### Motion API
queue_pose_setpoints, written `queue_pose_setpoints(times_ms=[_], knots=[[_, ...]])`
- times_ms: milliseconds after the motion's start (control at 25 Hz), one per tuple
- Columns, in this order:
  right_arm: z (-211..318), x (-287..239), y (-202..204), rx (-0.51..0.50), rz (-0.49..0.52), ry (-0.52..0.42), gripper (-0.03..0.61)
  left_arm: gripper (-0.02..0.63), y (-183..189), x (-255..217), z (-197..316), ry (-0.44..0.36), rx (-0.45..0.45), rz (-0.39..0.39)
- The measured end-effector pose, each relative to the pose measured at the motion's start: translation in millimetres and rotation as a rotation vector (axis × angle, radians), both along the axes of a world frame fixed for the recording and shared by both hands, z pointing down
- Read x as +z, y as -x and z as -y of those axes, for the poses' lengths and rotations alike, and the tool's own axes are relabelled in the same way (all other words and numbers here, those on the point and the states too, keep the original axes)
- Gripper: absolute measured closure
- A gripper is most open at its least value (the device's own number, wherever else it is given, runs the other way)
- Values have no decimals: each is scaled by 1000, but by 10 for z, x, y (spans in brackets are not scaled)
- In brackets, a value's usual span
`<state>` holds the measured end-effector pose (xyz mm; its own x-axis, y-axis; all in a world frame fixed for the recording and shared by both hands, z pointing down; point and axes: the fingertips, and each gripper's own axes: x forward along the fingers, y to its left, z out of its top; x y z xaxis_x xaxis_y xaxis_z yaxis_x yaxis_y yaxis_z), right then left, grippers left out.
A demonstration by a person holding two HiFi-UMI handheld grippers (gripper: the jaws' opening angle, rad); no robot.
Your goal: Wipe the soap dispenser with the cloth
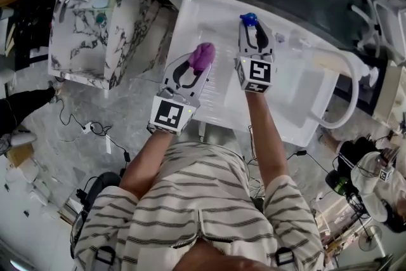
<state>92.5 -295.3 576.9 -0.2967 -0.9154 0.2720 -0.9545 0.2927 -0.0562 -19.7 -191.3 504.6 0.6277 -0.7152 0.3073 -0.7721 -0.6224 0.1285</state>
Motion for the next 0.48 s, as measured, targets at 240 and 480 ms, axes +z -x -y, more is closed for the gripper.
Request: queue_pose_setpoints(times_ms=[240,480], knots=[[-28,-3,49,-23,15,21,385,491,34,-3,-18,-8,-5,0],[-152,-32,42,-24,11,33,348,491,93,-50,-114,-21,-15,8]])
